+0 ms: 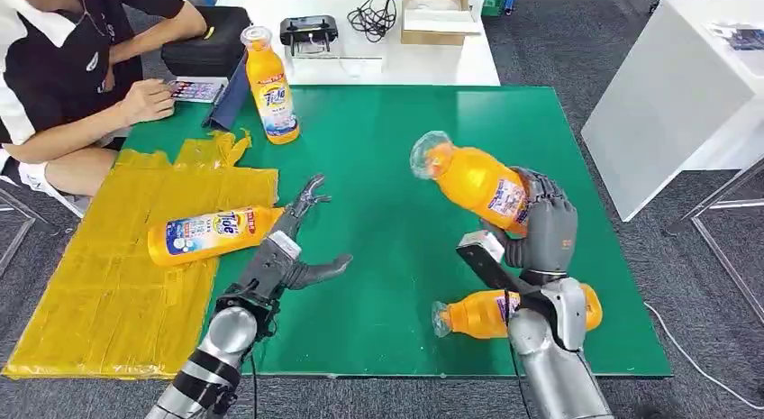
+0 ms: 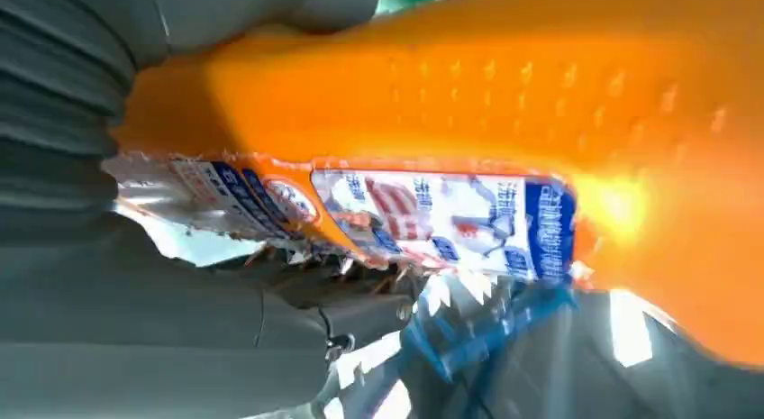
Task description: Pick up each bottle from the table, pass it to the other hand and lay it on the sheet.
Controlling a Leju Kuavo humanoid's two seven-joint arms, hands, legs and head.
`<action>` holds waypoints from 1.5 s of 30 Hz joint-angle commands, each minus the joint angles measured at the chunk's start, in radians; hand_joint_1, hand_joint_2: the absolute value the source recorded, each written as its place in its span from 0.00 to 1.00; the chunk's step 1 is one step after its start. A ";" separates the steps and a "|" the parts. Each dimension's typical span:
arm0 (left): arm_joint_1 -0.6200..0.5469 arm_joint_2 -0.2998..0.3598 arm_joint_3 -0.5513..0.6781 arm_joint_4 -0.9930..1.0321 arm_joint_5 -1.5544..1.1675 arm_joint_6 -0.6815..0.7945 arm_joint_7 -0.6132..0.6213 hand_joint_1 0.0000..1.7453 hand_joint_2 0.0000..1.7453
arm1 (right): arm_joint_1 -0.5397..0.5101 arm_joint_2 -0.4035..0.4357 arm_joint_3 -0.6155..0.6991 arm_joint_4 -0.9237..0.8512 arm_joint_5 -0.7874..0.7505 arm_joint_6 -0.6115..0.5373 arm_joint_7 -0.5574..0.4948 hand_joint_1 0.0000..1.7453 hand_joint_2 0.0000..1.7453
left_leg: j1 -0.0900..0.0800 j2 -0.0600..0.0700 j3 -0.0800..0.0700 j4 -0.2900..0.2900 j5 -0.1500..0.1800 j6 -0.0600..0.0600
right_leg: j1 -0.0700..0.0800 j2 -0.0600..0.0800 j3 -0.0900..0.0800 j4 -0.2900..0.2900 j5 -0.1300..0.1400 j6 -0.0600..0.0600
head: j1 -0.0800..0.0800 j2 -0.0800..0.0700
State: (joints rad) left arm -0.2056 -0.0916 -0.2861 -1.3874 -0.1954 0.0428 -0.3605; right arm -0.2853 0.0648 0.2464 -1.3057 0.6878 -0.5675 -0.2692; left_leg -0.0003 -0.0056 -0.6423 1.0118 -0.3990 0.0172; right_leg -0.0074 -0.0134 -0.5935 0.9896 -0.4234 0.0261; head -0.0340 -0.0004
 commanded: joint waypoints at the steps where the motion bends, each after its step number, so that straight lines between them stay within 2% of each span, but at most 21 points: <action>1: -0.019 0.051 -0.012 -0.033 0.112 -0.061 -0.019 0.00 1.00 | 0.003 0.058 -0.001 -0.005 -0.334 0.229 -0.102 1.00 1.00 | 0.000 0.001 0.004 -0.001 -0.001 -0.002 | 0.000 0.002 0.003 0.000 -0.001 -0.001 | 0.000 0.000; 6: -0.027 0.056 -0.052 -0.051 0.146 -0.070 -0.027 0.00 1.00 | -0.011 0.089 0.073 0.075 -0.389 0.303 -0.121 1.00 1.00 | 0.000 0.001 0.002 -0.001 -0.001 -0.001 | 0.000 0.002 0.002 -0.001 0.000 -0.001 | 0.000 0.000; 9: -0.025 0.053 -0.070 -0.073 0.141 -0.035 -0.044 0.00 1.00 | -0.014 0.116 0.110 0.118 -0.424 0.319 -0.129 1.00 1.00 | 0.001 0.003 0.007 -0.001 -0.002 -0.002 | 0.001 0.004 0.006 -0.001 -0.002 -0.001 | 0.000 0.000; 20: -0.016 0.051 -0.125 -0.104 0.145 -0.011 -0.056 0.00 1.00 | -0.043 0.170 0.214 0.176 -0.457 0.318 -0.131 1.00 1.00 | 0.000 0.002 0.003 -0.001 -0.001 -0.001 | 0.000 0.002 0.002 0.000 0.000 -0.001 | 0.000 0.000; 39: -0.058 0.045 -0.166 -0.050 0.206 -0.033 -0.059 0.00 1.00 | -0.107 0.173 0.374 0.276 -0.443 0.334 -0.105 1.00 1.00 | 0.001 0.001 0.006 -0.001 -0.001 -0.002 | 0.001 0.002 0.005 -0.001 -0.001 -0.001 | 0.000 0.000; 45: -0.061 0.046 -0.166 -0.048 0.208 -0.033 -0.058 0.00 1.00 | -0.107 0.175 0.383 0.287 -0.440 0.330 -0.105 1.00 1.00 | 0.000 0.000 0.003 -0.001 0.000 -0.001 | 0.000 0.001 0.002 -0.001 0.000 -0.001 | 0.000 0.000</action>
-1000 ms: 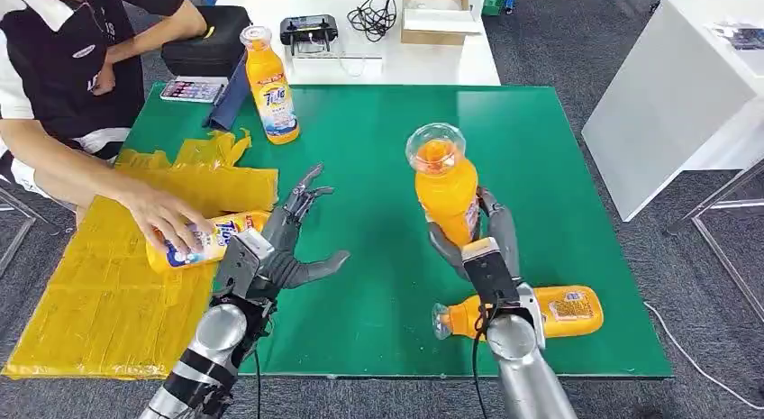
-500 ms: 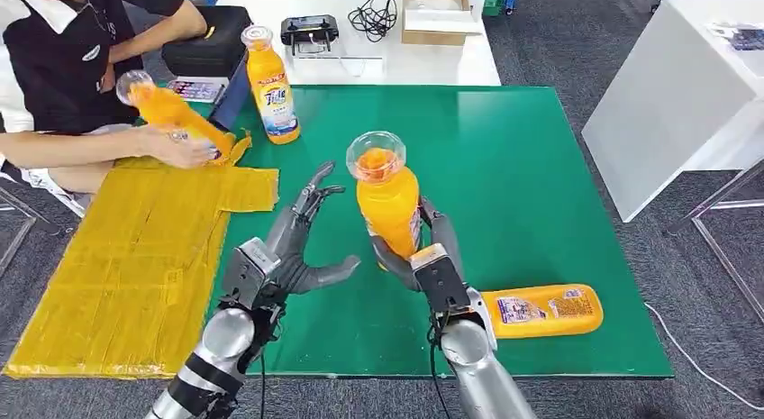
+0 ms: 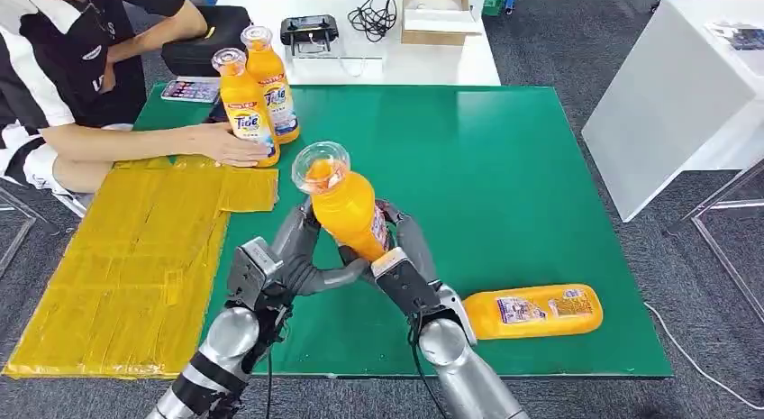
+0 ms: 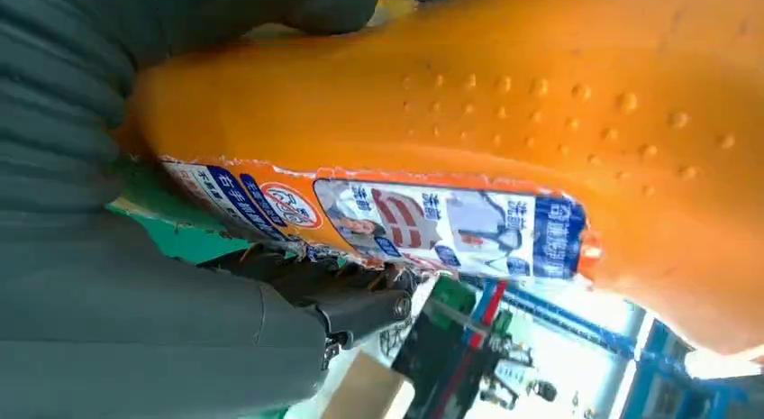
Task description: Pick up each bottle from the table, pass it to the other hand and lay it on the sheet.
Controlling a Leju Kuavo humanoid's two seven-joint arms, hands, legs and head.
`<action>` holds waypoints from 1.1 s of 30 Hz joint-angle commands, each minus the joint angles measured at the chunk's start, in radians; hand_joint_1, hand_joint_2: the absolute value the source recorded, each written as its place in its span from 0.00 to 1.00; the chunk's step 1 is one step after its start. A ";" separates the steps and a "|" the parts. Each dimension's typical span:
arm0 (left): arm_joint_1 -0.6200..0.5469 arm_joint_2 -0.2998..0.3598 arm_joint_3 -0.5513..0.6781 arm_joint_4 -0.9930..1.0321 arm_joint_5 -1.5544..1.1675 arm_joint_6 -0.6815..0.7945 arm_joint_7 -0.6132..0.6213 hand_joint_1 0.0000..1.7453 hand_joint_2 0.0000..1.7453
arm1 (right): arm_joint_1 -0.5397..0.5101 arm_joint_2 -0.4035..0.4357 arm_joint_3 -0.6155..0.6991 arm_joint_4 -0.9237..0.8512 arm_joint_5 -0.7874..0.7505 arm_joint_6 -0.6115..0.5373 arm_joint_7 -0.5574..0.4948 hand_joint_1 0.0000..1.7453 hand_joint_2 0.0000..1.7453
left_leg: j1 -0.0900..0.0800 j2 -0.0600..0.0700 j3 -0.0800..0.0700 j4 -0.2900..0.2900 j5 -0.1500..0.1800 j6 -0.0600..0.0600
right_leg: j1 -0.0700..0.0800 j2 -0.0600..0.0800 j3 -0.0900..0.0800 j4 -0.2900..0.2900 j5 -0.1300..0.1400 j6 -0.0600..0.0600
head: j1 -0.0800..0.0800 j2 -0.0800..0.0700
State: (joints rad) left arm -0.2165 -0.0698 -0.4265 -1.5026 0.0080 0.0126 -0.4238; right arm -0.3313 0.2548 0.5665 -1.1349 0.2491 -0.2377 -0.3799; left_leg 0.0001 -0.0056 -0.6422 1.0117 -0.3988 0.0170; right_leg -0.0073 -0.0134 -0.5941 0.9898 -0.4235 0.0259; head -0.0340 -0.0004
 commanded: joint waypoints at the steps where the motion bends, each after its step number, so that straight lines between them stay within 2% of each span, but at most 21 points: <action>1: -0.050 0.024 -0.025 0.067 0.005 -0.003 0.005 0.00 1.00 | -0.061 -0.015 0.063 0.116 -0.002 0.000 0.006 1.00 1.00 | 0.000 0.001 0.005 -0.001 -0.001 -0.001 | 0.000 0.001 0.005 -0.001 -0.001 -0.001 | 0.000 0.000; 6: -0.056 0.016 -0.016 0.071 0.029 -0.005 0.012 0.00 1.00 | -0.067 -0.012 0.119 0.163 0.041 0.011 0.025 1.00 1.00 | 0.000 0.001 0.003 -0.001 -0.001 -0.001 | 0.000 0.001 0.003 -0.001 0.000 0.000 | 0.000 0.000; 7: -0.057 0.016 -0.017 0.072 0.032 -0.007 0.013 0.00 1.00 | -0.067 -0.011 0.122 0.168 0.042 0.009 0.024 0.99 1.00 | 0.000 0.001 0.006 -0.001 -0.001 -0.001 | 0.000 0.002 0.006 -0.001 -0.001 -0.001 | 0.000 0.000; 8: -0.057 0.015 -0.020 0.072 0.036 -0.011 0.016 0.07 1.00 | -0.064 -0.008 0.124 0.172 0.042 0.004 0.023 1.00 1.00 | 0.000 0.001 0.004 -0.001 -0.001 -0.001 | 0.000 0.001 0.004 -0.001 -0.001 -0.001 | 0.000 0.000; 9: -0.057 0.015 -0.021 0.072 0.036 -0.011 0.016 0.93 1.00 | -0.063 -0.008 0.124 0.171 0.043 0.003 0.022 0.99 1.00 | 0.000 0.000 0.003 -0.001 0.000 -0.001 | 0.000 0.001 0.003 -0.001 0.000 -0.001 | 0.000 0.000; 10: -0.056 0.012 -0.023 0.073 0.034 -0.011 0.015 1.00 1.00 | -0.063 -0.009 0.125 0.170 0.043 0.003 0.022 1.00 1.00 | 0.000 0.000 0.005 -0.001 -0.001 -0.001 | 0.000 0.001 0.005 -0.001 -0.001 -0.001 | 0.000 0.000; 21: -0.054 0.011 -0.025 0.075 0.041 -0.012 0.015 1.00 1.00 | -0.059 -0.033 0.090 0.128 0.035 -0.009 0.028 1.00 1.00 | 0.000 0.000 0.003 -0.001 -0.001 -0.001 | 0.000 0.000 0.003 -0.001 -0.001 0.000 | 0.000 0.000; 23: -0.054 0.012 -0.025 0.074 0.041 -0.012 0.015 1.00 1.00 | -0.063 -0.040 0.086 0.125 0.035 -0.007 0.029 1.00 1.00 | 0.000 -0.001 0.009 -0.002 -0.002 -0.002 | 0.000 0.000 0.009 -0.002 -0.002 -0.001 | 0.000 0.000; 24: -0.055 0.015 -0.024 0.070 0.041 -0.011 0.015 1.00 1.00 | -0.060 -0.051 0.077 0.103 0.039 -0.015 0.022 0.87 1.00 | 0.000 -0.001 0.004 -0.001 -0.001 -0.001 | 0.000 -0.001 0.005 -0.001 -0.001 0.000 | 0.000 0.000; 25: -0.057 0.019 -0.022 0.069 0.039 -0.010 0.016 1.00 1.00 | -0.060 -0.061 0.068 0.090 0.039 -0.021 0.018 0.15 1.00 | 0.000 -0.001 0.003 -0.001 0.000 -0.001 | 0.000 -0.001 0.003 -0.001 -0.001 0.000 | 0.000 0.000; 26: -0.059 0.025 -0.017 0.067 0.034 -0.005 0.019 1.00 1.00 | -0.064 -0.078 0.053 0.067 0.043 -0.028 0.017 0.00 1.00 | 0.000 -0.001 0.005 -0.001 -0.001 -0.001 | 0.000 -0.001 0.006 -0.001 -0.002 -0.001 | 0.000 0.000; 28: -0.050 0.061 0.011 0.030 -0.060 0.070 0.012 1.00 1.00 | -0.024 -0.130 -0.006 -0.071 0.075 -0.068 0.023 0.00 1.00 | 0.001 -0.001 0.005 -0.001 -0.001 -0.001 | 0.000 -0.001 0.005 -0.001 -0.001 -0.001 | 0.000 0.000; 31: -0.040 0.082 0.057 -0.004 -0.139 0.104 0.019 1.00 1.00 | 0.022 -0.153 -0.079 -0.178 0.107 -0.076 0.030 0.00 1.00 | 0.001 -0.003 0.007 -0.001 -0.002 -0.001 | 0.001 -0.002 0.008 -0.002 -0.003 -0.001 | 0.000 0.000; 33: -0.042 0.102 0.085 -0.018 -0.215 0.135 0.028 1.00 1.00 | 0.053 -0.167 -0.114 -0.240 0.130 -0.081 0.026 0.00 1.00 | 0.000 -0.002 0.003 0.000 -0.001 -0.001 | 0.000 -0.001 0.003 -0.001 -0.001 0.000 | 0.000 0.000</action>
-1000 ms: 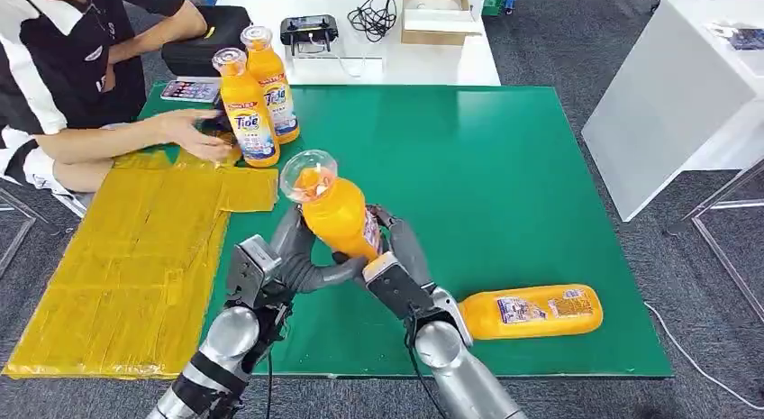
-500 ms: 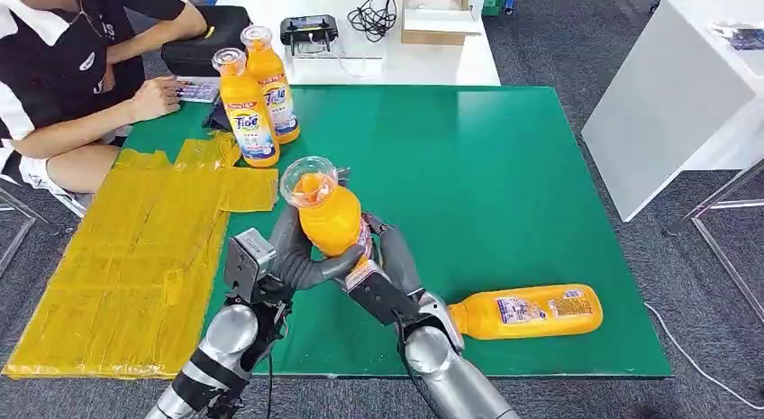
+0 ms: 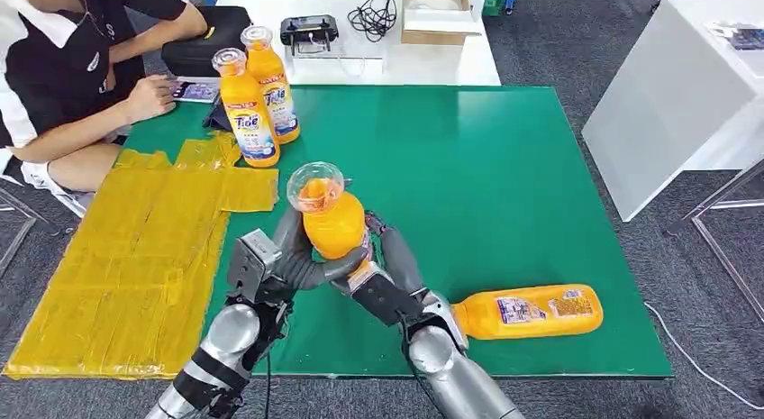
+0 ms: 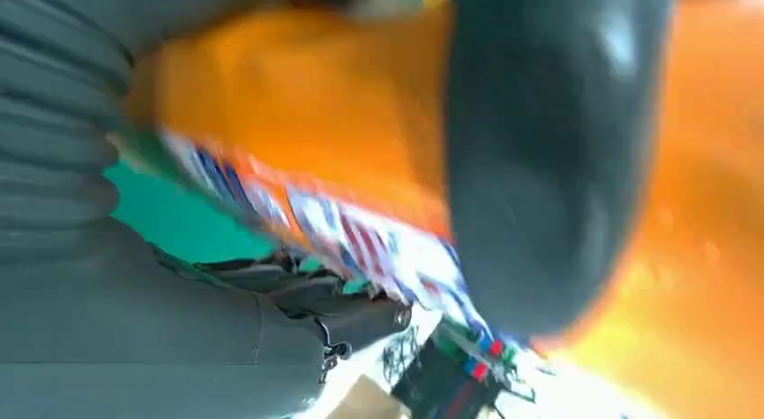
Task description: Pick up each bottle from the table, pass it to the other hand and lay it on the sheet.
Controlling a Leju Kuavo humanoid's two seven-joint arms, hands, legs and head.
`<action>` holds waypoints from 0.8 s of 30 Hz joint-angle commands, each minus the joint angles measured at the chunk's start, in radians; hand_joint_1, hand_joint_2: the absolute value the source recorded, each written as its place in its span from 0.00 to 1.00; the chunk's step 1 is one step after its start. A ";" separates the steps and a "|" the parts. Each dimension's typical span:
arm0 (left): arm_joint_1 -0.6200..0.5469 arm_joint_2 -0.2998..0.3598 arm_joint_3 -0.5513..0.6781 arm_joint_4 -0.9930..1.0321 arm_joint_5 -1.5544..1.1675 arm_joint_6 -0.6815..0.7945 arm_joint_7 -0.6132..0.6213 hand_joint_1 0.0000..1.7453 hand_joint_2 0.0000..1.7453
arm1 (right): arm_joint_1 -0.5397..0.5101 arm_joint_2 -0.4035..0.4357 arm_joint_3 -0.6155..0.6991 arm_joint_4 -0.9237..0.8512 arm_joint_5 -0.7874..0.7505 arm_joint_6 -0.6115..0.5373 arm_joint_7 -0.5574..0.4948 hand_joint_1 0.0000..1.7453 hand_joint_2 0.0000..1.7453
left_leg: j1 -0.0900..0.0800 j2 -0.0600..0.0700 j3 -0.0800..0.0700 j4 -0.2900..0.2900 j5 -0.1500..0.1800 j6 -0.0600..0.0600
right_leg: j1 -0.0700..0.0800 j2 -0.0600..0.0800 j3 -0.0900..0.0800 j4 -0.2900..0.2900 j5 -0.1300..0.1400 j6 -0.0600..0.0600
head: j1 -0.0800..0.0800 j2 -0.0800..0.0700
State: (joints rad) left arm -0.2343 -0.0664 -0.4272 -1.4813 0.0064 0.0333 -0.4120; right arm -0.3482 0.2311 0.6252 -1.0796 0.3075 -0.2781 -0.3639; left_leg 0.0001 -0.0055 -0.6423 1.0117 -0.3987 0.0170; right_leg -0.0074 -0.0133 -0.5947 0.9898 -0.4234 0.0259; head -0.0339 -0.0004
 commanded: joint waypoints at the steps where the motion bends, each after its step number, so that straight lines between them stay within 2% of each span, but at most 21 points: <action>1: -0.030 0.112 0.096 -0.041 -0.270 0.149 0.024 1.00 1.00 | 0.088 -0.150 -0.188 -0.327 0.081 -0.053 0.005 0.00 1.00 | 0.000 -0.002 0.005 0.000 -0.002 -0.001 | 0.000 -0.001 0.006 -0.001 -0.002 0.000 | 0.000 0.000; 7: -0.127 0.210 0.144 0.045 -0.818 0.298 0.197 1.00 1.00 | 0.157 -0.208 -0.245 -0.465 0.235 -0.063 0.023 0.00 1.00 | 0.000 -0.003 0.002 0.000 0.000 -0.001 | 0.000 -0.003 0.003 0.000 -0.001 -0.001 | 0.000 0.000; 8: -0.156 0.228 0.151 0.081 -0.950 0.307 0.257 1.00 1.00 | 0.172 -0.218 -0.256 -0.505 0.270 -0.072 0.020 0.00 1.00 | 0.001 -0.004 0.004 0.000 -0.001 -0.002 | 0.001 -0.004 0.005 0.000 -0.003 -0.001 | 0.000 0.000; 10: -0.174 0.229 0.168 0.109 -0.976 0.302 0.266 1.00 1.00 | 0.181 -0.223 -0.259 -0.540 0.293 -0.066 0.028 0.00 1.00 | 0.002 -0.004 0.004 0.001 -0.001 -0.002 | 0.001 -0.003 0.006 0.000 -0.003 -0.001 | 0.000 0.000; 11: -0.196 0.251 0.152 0.153 -1.107 0.280 0.327 1.00 1.00 | 0.188 -0.229 -0.257 -0.565 0.343 -0.079 0.032 0.00 1.00 | 0.001 -0.002 0.004 0.000 -0.001 -0.001 | 0.000 -0.002 0.004 0.000 -0.002 -0.001 | 0.000 0.000; 14: -0.233 0.245 0.105 0.307 -1.365 0.237 0.441 1.00 1.00 | 0.205 -0.240 -0.234 -0.617 0.466 -0.068 0.085 0.00 1.00 | 0.001 -0.002 0.002 0.000 0.000 -0.001 | 0.000 -0.001 0.003 0.000 -0.001 -0.001 | 0.000 0.000; 17: -0.239 0.209 0.068 0.434 -1.473 0.234 0.500 1.00 1.00 | 0.211 -0.245 -0.196 -0.625 0.542 -0.048 0.135 0.00 1.00 | 0.001 -0.002 0.005 -0.002 0.000 -0.001 | 0.000 -0.003 0.005 -0.001 -0.001 -0.001 | 0.000 0.000; 22: -0.258 0.145 0.042 0.640 -1.505 0.199 0.515 1.00 1.00 | 0.190 -0.258 -0.144 -0.587 0.650 -0.042 0.186 0.00 1.00 | 0.001 -0.001 0.006 -0.002 -0.001 -0.001 | 0.000 -0.001 0.006 -0.002 -0.001 -0.001 | 0.000 0.000; 24: -0.270 0.115 0.033 0.755 -1.531 0.239 0.553 1.00 1.00 | 0.176 -0.265 -0.128 -0.566 0.656 -0.035 0.196 0.00 1.00 | 0.000 -0.001 0.005 -0.002 0.000 -0.001 | -0.001 -0.002 0.005 -0.002 -0.001 0.000 | 0.000 0.000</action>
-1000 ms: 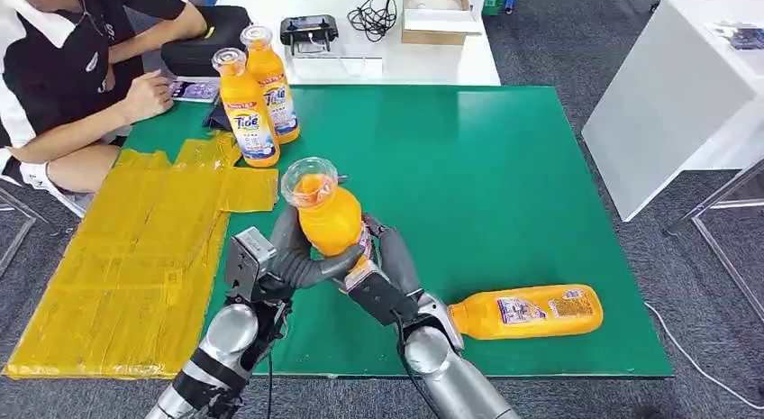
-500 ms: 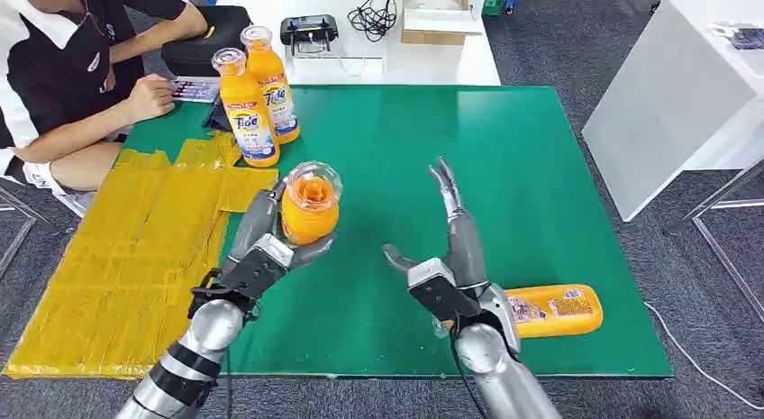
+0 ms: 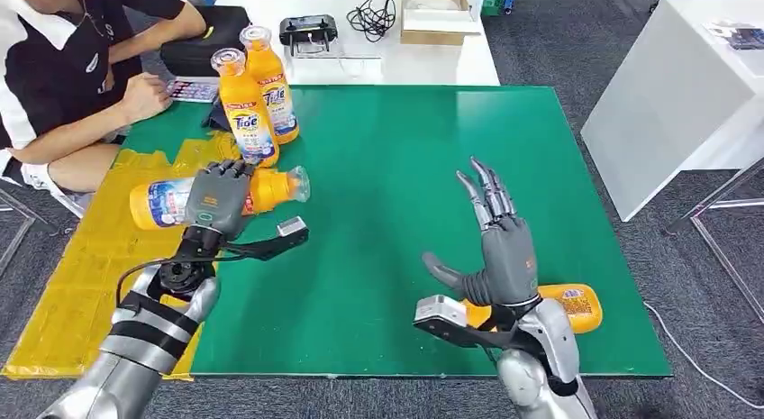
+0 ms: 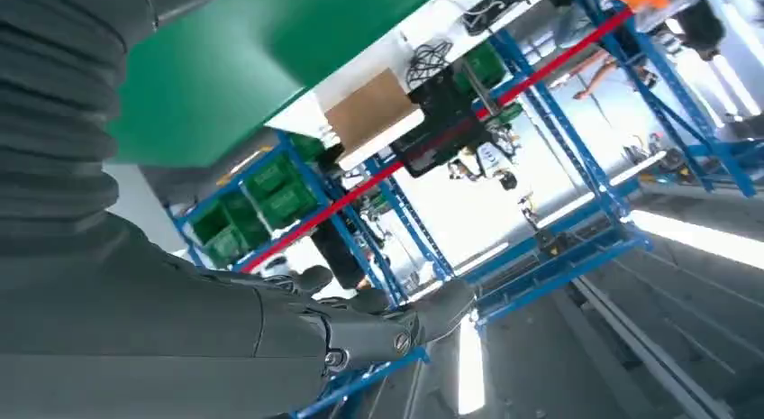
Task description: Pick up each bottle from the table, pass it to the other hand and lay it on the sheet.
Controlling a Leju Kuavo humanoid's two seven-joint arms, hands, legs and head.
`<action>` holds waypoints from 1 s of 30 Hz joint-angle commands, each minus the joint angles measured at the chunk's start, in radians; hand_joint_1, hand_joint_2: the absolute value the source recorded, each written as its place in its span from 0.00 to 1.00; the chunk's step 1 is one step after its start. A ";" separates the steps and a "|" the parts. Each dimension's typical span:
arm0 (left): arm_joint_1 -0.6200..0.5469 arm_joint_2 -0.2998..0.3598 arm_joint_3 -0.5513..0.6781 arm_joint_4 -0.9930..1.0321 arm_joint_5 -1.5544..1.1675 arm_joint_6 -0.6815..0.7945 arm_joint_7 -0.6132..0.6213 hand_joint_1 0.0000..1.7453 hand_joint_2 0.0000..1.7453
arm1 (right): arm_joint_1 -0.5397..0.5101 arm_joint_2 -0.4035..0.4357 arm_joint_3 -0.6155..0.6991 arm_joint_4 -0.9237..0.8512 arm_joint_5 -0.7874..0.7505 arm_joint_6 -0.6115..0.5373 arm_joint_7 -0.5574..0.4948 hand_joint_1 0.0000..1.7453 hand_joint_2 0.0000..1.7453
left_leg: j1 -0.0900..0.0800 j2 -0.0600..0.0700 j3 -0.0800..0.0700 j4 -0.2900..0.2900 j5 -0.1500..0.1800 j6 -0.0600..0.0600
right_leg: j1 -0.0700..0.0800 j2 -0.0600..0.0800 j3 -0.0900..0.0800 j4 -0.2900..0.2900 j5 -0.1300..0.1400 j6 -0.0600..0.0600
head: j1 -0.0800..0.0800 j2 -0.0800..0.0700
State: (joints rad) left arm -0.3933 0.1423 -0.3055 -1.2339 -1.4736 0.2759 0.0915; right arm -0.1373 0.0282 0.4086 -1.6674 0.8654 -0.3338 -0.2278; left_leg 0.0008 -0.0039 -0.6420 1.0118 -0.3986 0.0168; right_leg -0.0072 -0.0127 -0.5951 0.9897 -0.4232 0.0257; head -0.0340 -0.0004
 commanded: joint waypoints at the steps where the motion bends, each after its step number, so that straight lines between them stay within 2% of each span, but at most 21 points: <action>1: -0.116 -0.101 -0.087 0.543 -0.050 -0.001 0.051 1.00 1.00 | -0.036 -0.063 0.091 0.025 0.099 0.020 0.062 0.00 1.00 | -0.001 -0.004 0.007 -0.003 -0.001 -0.001 | -0.001 -0.003 0.009 -0.003 -0.002 0.000 | 0.000 0.000; 7: -0.119 -0.122 -0.024 0.688 -0.001 0.048 0.068 1.00 1.00 | -0.028 -0.079 0.102 0.062 0.101 0.037 0.072 0.00 1.00 | -0.001 -0.001 0.007 -0.002 -0.001 -0.001 | 0.000 0.000 0.008 -0.002 -0.001 -0.001 | 0.000 0.000; 9: -0.129 -0.124 0.037 0.727 0.025 0.107 0.105 1.00 1.00 | -0.022 -0.091 0.109 0.076 0.101 0.053 0.077 0.00 1.00 | 0.000 -0.001 0.005 -0.002 -0.001 -0.001 | 0.000 0.000 0.006 -0.002 -0.001 -0.001 | 0.000 0.000; 10: -0.132 -0.117 0.056 0.735 0.033 0.131 0.107 0.28 1.00 | -0.016 -0.096 0.110 0.088 0.101 0.051 0.077 0.00 1.00 | -0.001 -0.002 0.006 -0.002 -0.001 -0.001 | -0.001 -0.001 0.007 -0.002 -0.001 0.000 | 0.000 0.000; 11: -0.132 -0.113 0.089 0.742 0.043 0.169 0.124 0.28 1.00 | -0.013 -0.109 0.119 0.097 0.105 0.075 0.080 0.00 1.00 | 0.000 -0.002 0.004 -0.002 0.000 -0.001 | 0.000 -0.001 0.006 -0.002 0.000 0.000 | 0.000 0.000; 12: -0.132 -0.105 0.095 0.747 0.045 0.173 0.116 0.04 1.00 | -0.005 -0.112 0.118 0.106 0.103 0.072 0.080 0.00 1.00 | 0.000 -0.001 0.007 -0.002 -0.001 -0.001 | 0.000 0.001 0.009 -0.002 -0.001 -0.001 | 0.000 0.000; 13: -0.135 -0.101 0.103 0.750 0.046 0.179 0.111 0.00 1.00 | -0.001 -0.117 0.119 0.114 0.104 0.071 0.078 0.00 1.00 | 0.000 0.000 0.007 -0.002 -0.001 -0.001 | 0.001 0.001 0.008 -0.003 0.000 0.000 | 0.000 0.000; 16: -0.126 -0.100 0.135 0.742 0.046 0.222 0.110 0.00 1.00 | 0.015 -0.141 0.121 0.137 0.109 0.088 0.083 0.00 1.00 | 0.001 0.000 0.008 -0.002 -0.001 -0.001 | 0.001 0.001 0.009 -0.003 0.000 -0.001 | 0.000 0.000; 20: -0.108 -0.108 0.165 0.717 0.053 0.268 0.076 0.00 1.00 | 0.043 -0.199 0.121 0.180 0.078 0.171 0.080 0.00 1.00 | 0.001 0.000 0.008 -0.002 -0.001 -0.001 | 0.001 0.000 0.009 -0.003 0.000 -0.001 | 0.000 0.000; 26: -0.084 -0.121 0.204 0.678 0.087 0.310 0.020 0.00 1.00 | 0.087 -0.274 0.098 0.223 0.069 0.200 0.075 0.00 1.00 | 0.000 -0.001 0.011 -0.003 -0.001 -0.001 | 0.000 0.000 0.013 -0.004 -0.001 0.000 | 0.000 0.000; 30: -0.080 -0.121 0.207 0.672 0.088 0.307 0.015 0.00 1.00 | 0.095 -0.283 0.089 0.223 0.069 0.197 0.073 0.00 1.00 | 0.000 -0.002 0.010 -0.002 -0.001 -0.001 | 0.000 0.000 0.012 -0.003 -0.001 0.000 | 0.000 0.000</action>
State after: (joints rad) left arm -0.4893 0.0446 -0.1530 -0.6081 -1.3970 0.5886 0.1248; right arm -0.0545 -0.1811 0.5013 -1.5450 0.9365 -0.1446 -0.1503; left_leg 0.0006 -0.0057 -0.6389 1.0115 -0.3986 0.0164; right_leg -0.0071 -0.0138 -0.5906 0.9896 -0.4232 0.0256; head -0.0340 -0.0004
